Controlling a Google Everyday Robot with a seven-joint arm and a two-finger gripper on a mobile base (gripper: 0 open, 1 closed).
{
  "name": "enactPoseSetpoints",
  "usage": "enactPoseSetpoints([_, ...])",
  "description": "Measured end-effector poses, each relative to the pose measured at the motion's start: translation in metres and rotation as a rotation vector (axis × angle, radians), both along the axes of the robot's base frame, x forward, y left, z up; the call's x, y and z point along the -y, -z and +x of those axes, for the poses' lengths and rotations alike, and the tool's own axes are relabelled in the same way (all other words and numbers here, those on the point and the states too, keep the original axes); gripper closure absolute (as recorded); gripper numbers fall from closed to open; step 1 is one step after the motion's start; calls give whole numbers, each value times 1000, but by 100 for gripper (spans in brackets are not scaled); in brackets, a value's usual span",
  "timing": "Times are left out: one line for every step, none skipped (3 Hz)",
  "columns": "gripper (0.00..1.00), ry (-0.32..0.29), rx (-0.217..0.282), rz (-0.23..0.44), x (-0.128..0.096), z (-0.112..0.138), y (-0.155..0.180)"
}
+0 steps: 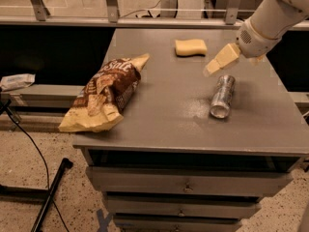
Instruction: Place redbull can upright
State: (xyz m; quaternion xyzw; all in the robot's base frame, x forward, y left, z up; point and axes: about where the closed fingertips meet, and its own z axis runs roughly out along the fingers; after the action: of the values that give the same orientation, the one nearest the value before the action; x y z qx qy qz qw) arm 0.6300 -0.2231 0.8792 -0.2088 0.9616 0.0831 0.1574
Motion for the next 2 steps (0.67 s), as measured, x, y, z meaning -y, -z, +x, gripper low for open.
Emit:
enactPoseSetpoints([0, 165, -125, -179, -8, -6, 12])
enactPoseSetpoints([0, 306, -192, -248, -10, -12, 20])
